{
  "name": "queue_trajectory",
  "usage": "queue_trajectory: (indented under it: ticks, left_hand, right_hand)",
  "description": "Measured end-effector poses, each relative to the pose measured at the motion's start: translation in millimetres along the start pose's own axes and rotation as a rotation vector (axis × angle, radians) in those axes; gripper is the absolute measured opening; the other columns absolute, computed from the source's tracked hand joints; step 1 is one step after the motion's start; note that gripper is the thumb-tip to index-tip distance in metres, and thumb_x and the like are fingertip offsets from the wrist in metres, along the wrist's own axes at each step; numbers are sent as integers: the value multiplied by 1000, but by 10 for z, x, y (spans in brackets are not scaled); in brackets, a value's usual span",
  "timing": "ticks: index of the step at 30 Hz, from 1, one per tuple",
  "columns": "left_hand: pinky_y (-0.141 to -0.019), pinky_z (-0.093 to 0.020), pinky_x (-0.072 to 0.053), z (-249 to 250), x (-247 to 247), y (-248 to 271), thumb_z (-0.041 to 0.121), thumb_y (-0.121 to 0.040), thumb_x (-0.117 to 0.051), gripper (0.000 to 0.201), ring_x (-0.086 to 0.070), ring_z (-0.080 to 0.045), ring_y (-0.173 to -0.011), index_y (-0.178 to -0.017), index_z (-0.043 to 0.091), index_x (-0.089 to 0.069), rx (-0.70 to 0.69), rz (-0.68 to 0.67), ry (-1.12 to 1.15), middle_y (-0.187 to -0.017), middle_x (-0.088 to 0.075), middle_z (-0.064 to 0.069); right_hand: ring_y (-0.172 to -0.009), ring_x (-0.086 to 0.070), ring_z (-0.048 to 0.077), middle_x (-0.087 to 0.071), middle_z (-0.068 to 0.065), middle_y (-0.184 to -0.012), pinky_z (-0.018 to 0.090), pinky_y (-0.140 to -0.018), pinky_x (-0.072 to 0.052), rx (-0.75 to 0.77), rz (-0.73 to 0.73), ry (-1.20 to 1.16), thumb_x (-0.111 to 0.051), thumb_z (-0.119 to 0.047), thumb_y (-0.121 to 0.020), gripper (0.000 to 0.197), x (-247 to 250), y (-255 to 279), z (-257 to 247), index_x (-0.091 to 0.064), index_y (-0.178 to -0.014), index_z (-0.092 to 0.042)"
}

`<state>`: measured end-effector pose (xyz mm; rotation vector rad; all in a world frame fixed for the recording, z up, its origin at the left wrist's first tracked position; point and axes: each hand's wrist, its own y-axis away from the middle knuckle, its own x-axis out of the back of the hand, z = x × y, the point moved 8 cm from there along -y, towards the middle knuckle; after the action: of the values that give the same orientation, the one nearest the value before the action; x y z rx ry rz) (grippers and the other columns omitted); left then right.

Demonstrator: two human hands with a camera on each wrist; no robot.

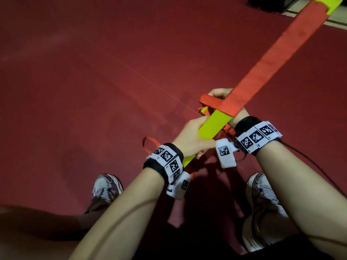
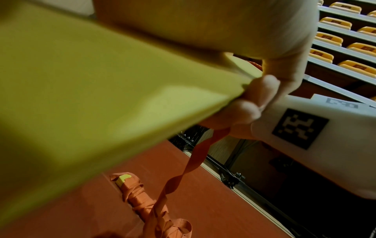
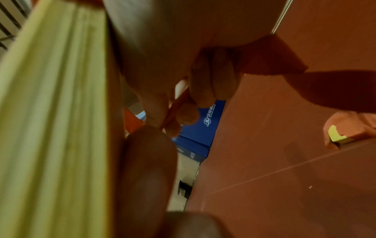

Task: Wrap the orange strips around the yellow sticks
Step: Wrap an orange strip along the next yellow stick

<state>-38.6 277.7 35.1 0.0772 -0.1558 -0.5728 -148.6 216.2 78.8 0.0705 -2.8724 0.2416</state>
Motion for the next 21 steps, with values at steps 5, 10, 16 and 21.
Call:
queue_trajectory:
  ticks: [5,10,16,21]
  left_hand:
    - [-40,-29,-41,43,60,30,0,-68,-62,53,-47,-26,-40,-117,19,-59,5,36,-5,-50,-50,-13]
    - [-40,-28,-40,40,186,29,-6,-68,-58,56,-43,-23,-38,-117,20,-60,-18,110,-3,-50,-50,-13]
    - [-42,-31,-41,-42,470,42,-5,-71,-61,38,-44,-25,-36,-98,21,-58,-46,356,-2,-49,-50,-10]
    - [-47,-36,-47,-147,707,11,19,-80,-74,24,-50,-25,-44,-90,28,-55,-64,490,-143,-57,-56,-3]
  right_hand:
    - [-60,-62,29,-68,12,-65,44,-65,-57,-84,23,179,-63,-11,-87,25,30,50,107,-75,-67,-19]
    - [-46,-43,17,-49,-4,-46,28,-49,-38,-135,49,307,-59,4,-85,49,152,79,150,-50,-44,-21]
    - [-49,-65,11,-71,1,-59,26,-48,-54,-263,-23,341,-78,-9,-86,16,279,51,142,-72,-71,-12]
    - [-54,-65,18,-75,7,-68,33,-53,-55,-223,-89,398,-78,-10,-85,12,214,-1,-85,-71,-77,-5]
